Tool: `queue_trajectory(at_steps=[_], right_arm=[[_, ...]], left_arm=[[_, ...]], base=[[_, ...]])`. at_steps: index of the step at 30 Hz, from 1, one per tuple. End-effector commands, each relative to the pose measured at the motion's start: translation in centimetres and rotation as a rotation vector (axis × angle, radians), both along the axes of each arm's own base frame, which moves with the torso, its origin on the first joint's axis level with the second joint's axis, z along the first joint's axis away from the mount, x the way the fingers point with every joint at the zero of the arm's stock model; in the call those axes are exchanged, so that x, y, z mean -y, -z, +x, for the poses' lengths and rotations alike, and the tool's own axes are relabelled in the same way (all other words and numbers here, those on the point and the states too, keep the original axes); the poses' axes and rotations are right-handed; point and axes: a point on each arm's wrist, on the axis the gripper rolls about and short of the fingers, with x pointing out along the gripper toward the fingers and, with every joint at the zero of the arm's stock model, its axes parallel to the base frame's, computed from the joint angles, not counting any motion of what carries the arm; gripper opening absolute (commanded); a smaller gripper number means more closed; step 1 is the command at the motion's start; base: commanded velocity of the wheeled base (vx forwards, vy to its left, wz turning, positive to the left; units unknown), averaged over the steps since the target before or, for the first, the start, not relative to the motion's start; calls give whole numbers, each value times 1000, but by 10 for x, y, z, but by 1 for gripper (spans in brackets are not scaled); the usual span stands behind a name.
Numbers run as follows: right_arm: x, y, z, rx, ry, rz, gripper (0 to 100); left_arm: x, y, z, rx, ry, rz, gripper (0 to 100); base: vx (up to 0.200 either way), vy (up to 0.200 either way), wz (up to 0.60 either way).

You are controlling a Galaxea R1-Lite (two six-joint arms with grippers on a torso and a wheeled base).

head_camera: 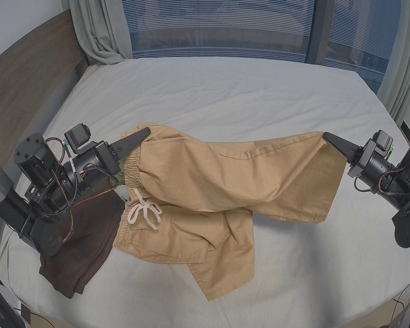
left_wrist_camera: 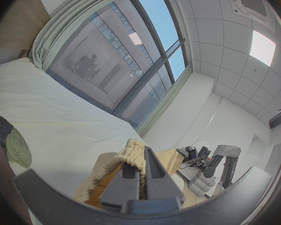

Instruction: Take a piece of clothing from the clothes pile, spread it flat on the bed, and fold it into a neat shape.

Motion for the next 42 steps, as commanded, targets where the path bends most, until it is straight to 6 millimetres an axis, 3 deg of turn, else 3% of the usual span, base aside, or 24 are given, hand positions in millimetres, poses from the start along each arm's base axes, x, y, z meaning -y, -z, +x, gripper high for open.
queue_trajectory(at_steps=[1,42], right_arm=[[3,-5,0,20,11,3,0],[26,-3,12,26,76,-4,0]], left_arm=[[-1,-2,1,8,-4,-2,0],[-35,1,19,8,-120,-3,0]], base=[[0,0,0],[0,0,0]])
